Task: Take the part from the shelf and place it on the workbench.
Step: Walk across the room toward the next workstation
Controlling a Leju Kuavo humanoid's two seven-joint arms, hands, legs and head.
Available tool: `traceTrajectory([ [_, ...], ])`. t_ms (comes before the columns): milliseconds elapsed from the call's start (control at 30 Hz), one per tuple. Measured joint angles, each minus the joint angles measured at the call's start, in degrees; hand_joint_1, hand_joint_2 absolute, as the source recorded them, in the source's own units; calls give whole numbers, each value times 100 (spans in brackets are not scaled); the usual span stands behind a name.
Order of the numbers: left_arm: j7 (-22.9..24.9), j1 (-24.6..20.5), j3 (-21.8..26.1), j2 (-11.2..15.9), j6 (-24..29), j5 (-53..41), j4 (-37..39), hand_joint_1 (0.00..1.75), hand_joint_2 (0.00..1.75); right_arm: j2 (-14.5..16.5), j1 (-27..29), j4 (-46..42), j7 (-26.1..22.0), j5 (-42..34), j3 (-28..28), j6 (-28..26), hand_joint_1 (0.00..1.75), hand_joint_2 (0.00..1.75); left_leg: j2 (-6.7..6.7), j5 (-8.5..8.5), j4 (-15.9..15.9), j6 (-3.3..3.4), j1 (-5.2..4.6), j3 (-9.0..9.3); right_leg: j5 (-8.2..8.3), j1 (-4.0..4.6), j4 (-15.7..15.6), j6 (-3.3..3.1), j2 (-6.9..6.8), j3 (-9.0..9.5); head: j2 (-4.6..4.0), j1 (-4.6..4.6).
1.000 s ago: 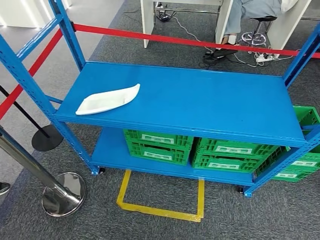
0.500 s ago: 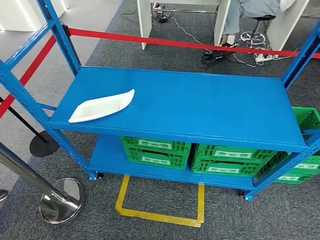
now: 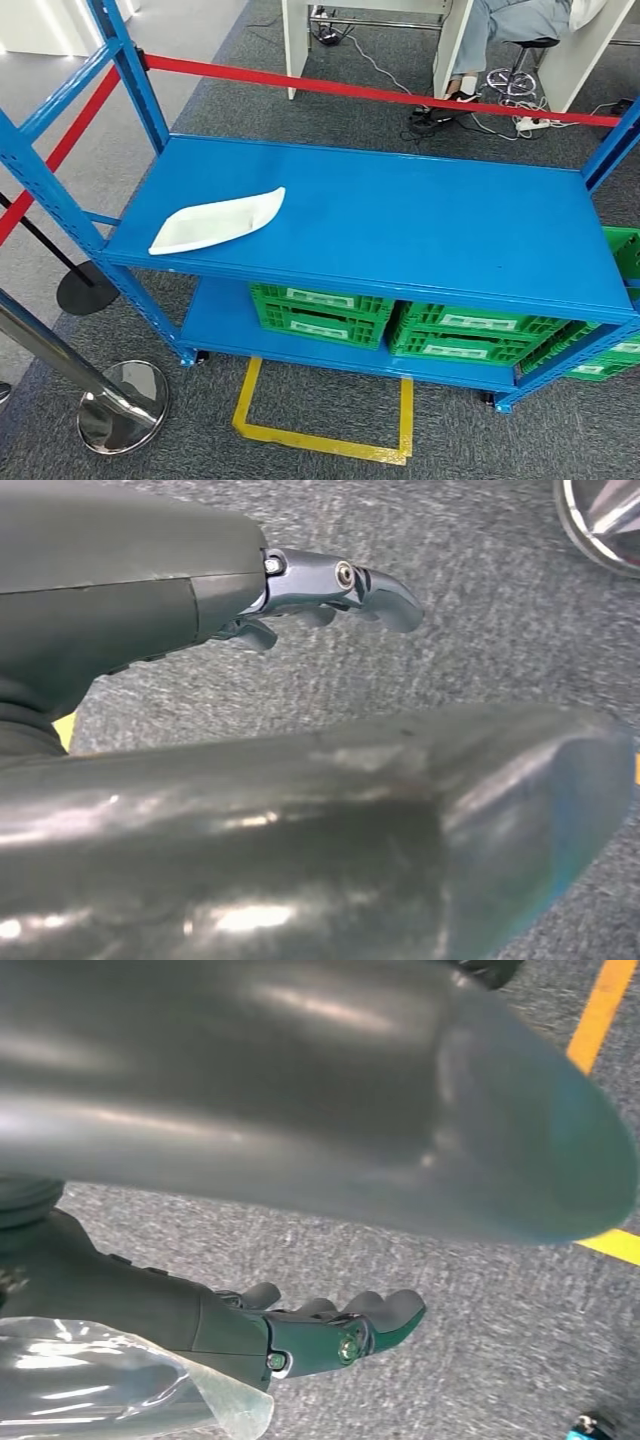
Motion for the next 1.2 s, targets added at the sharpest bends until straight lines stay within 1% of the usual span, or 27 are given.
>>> traceTrajectory([
  [33,2,0,-15,3,7,8,0,0,0,-20,-5,3,7,-14,38,-14,0,0,21,-27,5,-26,-13,16,16,14,-106,-24,-20,53,0,-1],
  [100,4,-9,-41,13,11,10,-1,0,0,-45,-1,9,15,-31,97,-31,0,0,71,-53,-5,-73,-17,36,1,21,-124,-70,36,75,0,-6],
  [167,5,-19,-59,29,14,10,-4,0,0,-58,10,13,18,-40,144,-37,0,0,49,-155,92,-140,-1,25,9,-1,-166,-129,89,95,0,-18],
  [200,5,-22,-66,36,16,13,-6,0,0,-64,8,14,19,-50,165,-45,0,0,18,-286,291,-176,10,-54,12,-19,-189,-158,113,111,0,-27],
  [233,6,-20,-76,40,23,25,-7,0,0,-74,5,15,20,-72,185,-64,0,0,-16,-450,601,-206,25,-196,10,-26,-199,-178,137,123,0,-40],
  [300,8,-10,-102,48,48,65,-7,0,0,-101,2,21,26,-146,234,-124,0,0,-33,-753,1316,-245,55,-566,0,-29,-202,-198,191,131,0,-43],
  [367,9,-3,-115,55,66,94,-7,0,0,-120,5,26,32,-196,271,-161,0,0,-34,-854,1656,-259,68,-755,-5,-29,-202,-203,223,134,0,-43],
  [433,9,-1,-119,56,69,100,-7,0,0,-124,5,27,35,-204,280,-168,0,0,-34,-854,1693,-261,70,-780,-6,-29,-202,-203,230,135,0,-45],
  [467,9,1,-131,63,79,116,-7,0,0,-138,5,32,40,-236,307,-191,0,0,-36,-737,1608,-261,76,-766,-10,-32,-202,-200,260,146,0,-46],
  [533,14,7,-212,97,144,213,-6,0,0,-244,-5,43,64,-441,494,-363,0,0,-185,-241,795,-212,83,-497,-23,-38,-194,-118,421,163,0,-44],
  [567,19,10,-263,116,181,268,-6,0,0,-310,-4,50,79,-565,609,-465,0,0,-251,8,385,-174,81,-361,-19,-47,-204,-59,510,164,0,-45],
  [600,23,11,-311,128,212,316,-6,0,0,-372,0,53,89,-667,710,-552,0,0,-306,152,52,-123,77,-239,-8,-51,-220,6,578,148,0,-42],
  [633,27,12,-343,132,224,339,-7,0,0,-407,9,58,93,-713,767,-586,0,0,-267,176,26,-81,83,-235,-4,-57,-227,42,580,133,0,-40],
  [667,27,10,-370,136,234,358,-7,0,0,-441,13,62,95,-755,820,-616,0,0,-226,200,-4,-36,91,-225,-47,-55,-180,68,534,96,0,-31],
  [700,28,11,-398,142,246,386,-8,0,0,-478,7,66,96,-805,877,-653,0,0,-178,222,-34,4,101,-220,-157,-48,-23,81,461,16,0,-15],
  [767,28,22,-451,156,273,453,-8,0,0,-570,-19,73,99,-935,1002,-758,0,0,-71,230,-52,52,88,-225,-526,-39,623,94,292,-287,0,7],
  [800,29,29,-480,163,288,491,-7,0,0,-619,-25,77,104,-1003,1068,-816,0,0,-15,224,-52,64,72,-229,-687,-38,988,101,254,-459,0,9],
  [833,29,33,-510,170,300,523,-7,0,0,-667,-23,81,111,-1069,1134,-872,0,0,40,219,-51,72,58,-229,-761,-37,1233,106,233,-571,0,8],
  [867,29,32,-542,176,310,549,-7,0,0,-710,-18,85,118,-1128,1201,-918,0,0,88,212,-51,76,46,-225,-727,-37,1283,105,219,-589,0,9],
  [900,29,29,-573,181,316,575,-7,0,0,-748,-14,89,124,-1179,1264,-958,0,0,132,204,-50,76,38,-213,-590,-35,1108,96,199,-491,0,8],
  [933,29,26,-603,184,324,597,-7,0,0,-785,-15,92,127,-1230,1323,-997,0,0,175,191,-50,70,31,-194,-395,-32,749,78,149,-297,0,8],
  [967,29,25,-632,186,334,620,-7,0,0,-821,-20,93,128,-1277,1378,-1036,0,0,214,174,-47,54,20,-172,-244,-18,347,51,40,-83,0,8],
  [1000,29,25,-657,189,345,643,-7,0,0,-857,-28,92,130,-1326,1432,-1079,0,0,249,153,-40,30,4,-151,-134,-4,18,17,-45,93,0,4],
  [1033,29,24,-684,195,358,667,-7,0,0,-892,-35,92,132,-1381,1490,-1126,0,0,282,137,-34,6,-11,-136,-88,12,-181,-16,-106,201,0,-1],
  [1067,29,22,-709,202,368,692,-7,0,0,-926,-38,92,134,-1432,1550,-1174,0,0,314,127,-30,-21,-22,-123,-94,27,-245,-45,-127,224,0,-4],
  [1133,29,15,-756,223,379,722,-8,0,0,-979,-30,93,136,-1499,1665,-1235,0,0,366,105,-27,-75,-20,-101,-73,23,-258,-101,-31,221,0,-4],
  [1200,28,12,-787,242,385,730,-10,0,0,-1009,-31,93,137,-1520,1746,-1257,0,0,249,-56,150,-149,0,-149,-44,-5,-286,-160,48,245,0,-20],
])
